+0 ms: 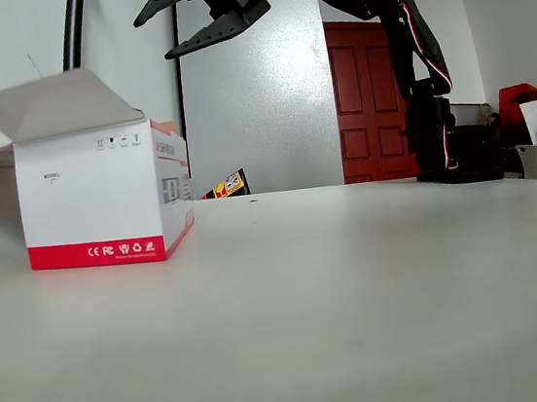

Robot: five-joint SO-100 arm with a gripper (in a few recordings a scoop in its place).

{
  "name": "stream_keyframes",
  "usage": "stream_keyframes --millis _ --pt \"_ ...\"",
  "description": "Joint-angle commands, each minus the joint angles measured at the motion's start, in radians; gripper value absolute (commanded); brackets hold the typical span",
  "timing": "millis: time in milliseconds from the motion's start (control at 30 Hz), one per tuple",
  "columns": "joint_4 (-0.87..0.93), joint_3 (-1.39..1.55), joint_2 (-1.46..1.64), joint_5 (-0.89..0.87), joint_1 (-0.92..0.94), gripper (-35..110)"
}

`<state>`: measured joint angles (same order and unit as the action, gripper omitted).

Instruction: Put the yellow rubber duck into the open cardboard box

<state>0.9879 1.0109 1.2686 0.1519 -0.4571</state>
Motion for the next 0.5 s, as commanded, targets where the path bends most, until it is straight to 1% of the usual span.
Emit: stream_keyframes --millis 0,100,300,467 --pt "0.005 -0.048 0.014 -0.006 0.011 18" --pt "0.014 -0.048 0.026 -0.006 0.017 15" --pt "0.087 -0.048 0.098 -0.011 0.057 0" --pt "0.212 -0.041 0.199 -0.014 0.081 -1"
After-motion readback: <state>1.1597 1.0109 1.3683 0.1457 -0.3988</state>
